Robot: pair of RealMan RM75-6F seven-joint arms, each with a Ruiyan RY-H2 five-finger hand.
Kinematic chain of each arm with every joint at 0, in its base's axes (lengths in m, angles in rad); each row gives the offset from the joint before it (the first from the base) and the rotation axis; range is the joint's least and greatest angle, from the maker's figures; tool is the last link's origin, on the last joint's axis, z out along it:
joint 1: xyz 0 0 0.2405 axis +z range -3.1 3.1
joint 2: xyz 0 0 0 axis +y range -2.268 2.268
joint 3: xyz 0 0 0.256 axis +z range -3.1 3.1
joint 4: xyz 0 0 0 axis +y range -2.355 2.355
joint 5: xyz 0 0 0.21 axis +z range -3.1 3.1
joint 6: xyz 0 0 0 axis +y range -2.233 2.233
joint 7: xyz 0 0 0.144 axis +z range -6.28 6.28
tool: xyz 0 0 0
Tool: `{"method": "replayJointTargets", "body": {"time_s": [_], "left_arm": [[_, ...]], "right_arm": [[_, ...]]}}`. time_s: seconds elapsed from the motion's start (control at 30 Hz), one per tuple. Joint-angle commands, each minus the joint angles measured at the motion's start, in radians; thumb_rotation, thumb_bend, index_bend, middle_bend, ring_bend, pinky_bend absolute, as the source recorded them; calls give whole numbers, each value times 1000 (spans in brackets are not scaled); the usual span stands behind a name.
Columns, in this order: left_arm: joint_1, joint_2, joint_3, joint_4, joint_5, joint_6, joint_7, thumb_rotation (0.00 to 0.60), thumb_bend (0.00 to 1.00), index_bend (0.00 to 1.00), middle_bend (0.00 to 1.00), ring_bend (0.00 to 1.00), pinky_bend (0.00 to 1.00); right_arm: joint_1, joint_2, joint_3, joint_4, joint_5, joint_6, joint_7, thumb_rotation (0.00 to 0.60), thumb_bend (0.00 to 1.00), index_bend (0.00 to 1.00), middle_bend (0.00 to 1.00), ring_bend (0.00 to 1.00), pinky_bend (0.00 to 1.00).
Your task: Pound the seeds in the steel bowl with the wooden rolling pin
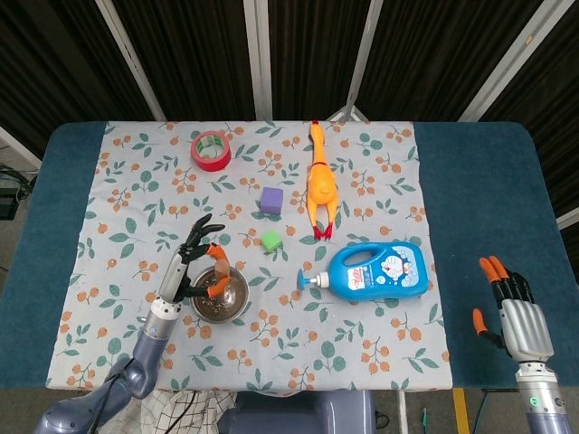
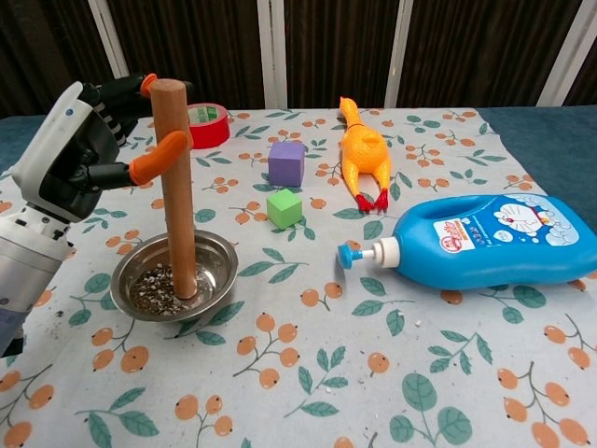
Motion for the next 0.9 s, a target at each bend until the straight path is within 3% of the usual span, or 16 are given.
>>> {"method": "replayJointTargets", "body": {"time_s": [0.03,0.47,0.9], "left_arm": [[3,-6,0,11,-4,1,-9,600,921,603,713,185,0],[-31,36,-29,-57,-5,69,7,600,921,603,713,185,0],[-21,55,-14,-118,-1,49,53,600,921,602,713,185,0]], "right_arm": [[0,0,0,-1,-1,1,-1,600,522,0,0,0,0],[-2,-1,-1,0,-9,10,1,600,522,0,0,0,0],[-2,1,-3,4,-16,12,11,600,521,0,0,0,0]]}}
